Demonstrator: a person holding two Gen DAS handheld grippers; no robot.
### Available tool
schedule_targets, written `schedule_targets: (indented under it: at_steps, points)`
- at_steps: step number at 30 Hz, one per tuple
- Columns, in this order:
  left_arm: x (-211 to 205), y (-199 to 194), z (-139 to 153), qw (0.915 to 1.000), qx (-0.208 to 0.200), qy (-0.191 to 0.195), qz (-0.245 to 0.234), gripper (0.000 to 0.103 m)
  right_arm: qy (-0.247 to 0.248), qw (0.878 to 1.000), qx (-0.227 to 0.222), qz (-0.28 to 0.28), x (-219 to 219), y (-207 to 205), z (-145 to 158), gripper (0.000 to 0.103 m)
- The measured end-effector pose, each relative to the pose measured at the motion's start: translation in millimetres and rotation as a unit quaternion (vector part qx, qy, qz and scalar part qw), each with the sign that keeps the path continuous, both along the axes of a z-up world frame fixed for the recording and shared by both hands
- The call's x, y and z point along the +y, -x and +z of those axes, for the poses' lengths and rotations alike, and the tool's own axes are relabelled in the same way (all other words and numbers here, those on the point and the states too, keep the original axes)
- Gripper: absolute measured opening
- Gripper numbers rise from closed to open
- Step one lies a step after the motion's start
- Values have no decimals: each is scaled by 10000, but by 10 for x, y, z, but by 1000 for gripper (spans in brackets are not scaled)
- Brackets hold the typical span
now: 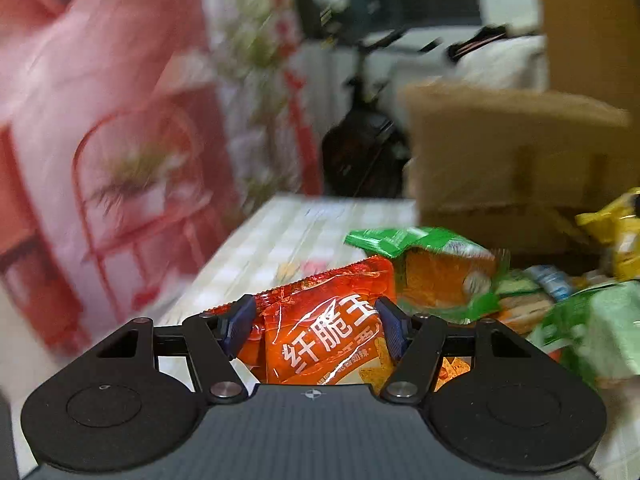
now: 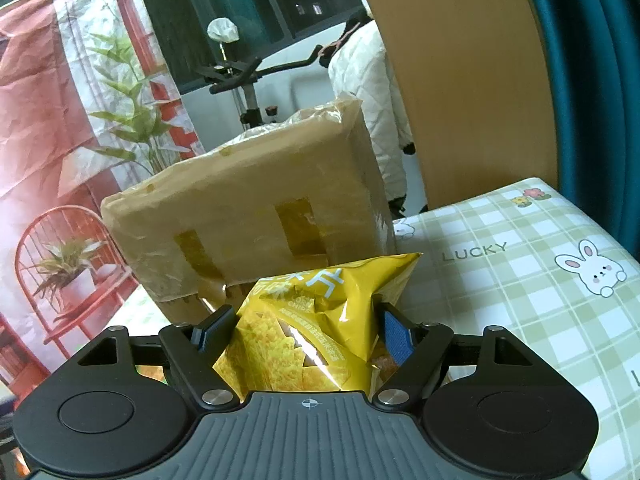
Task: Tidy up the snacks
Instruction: 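Lift both held bags and carry them over the cardboard box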
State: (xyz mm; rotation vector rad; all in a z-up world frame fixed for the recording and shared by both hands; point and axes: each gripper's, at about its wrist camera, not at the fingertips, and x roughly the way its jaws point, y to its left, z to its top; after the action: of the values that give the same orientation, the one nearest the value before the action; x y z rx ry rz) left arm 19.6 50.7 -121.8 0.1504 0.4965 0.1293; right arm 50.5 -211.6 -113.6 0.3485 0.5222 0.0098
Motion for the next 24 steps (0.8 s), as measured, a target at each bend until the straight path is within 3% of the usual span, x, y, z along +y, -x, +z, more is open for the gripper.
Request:
schedule_targets:
  at_steps: [2, 5, 8, 10, 13, 17, 24]
  points:
    - [25, -16, 68, 9997, 6, 219, -46, 67, -16, 10000, -41, 7, 14, 18, 18, 73]
    - [107, -43, 99, 9995, 0, 147, 276, 67, 7, 9999, -135, 58, 36, 56, 54, 73]
    - [328, -121, 45, 9954, 334, 572, 690, 67, 62, 9998, -204, 64, 47, 83, 93, 73]
    - [382, -141, 15, 9947, 429, 559, 750, 67, 9, 9998, -213, 55, 40, 86, 102, 73]
    - [224, -115, 34, 9985, 433, -144, 315, 67, -40, 9997, -214, 88, 53, 94, 97, 73]
    - [164, -98, 94, 9963, 618, 359, -471, 67, -62, 9995, -258, 146, 94, 99, 113, 73]
    - [43, -60, 152, 9962, 224, 451, -714, 67, -70, 9993, -359, 104, 56, 139, 185, 73]
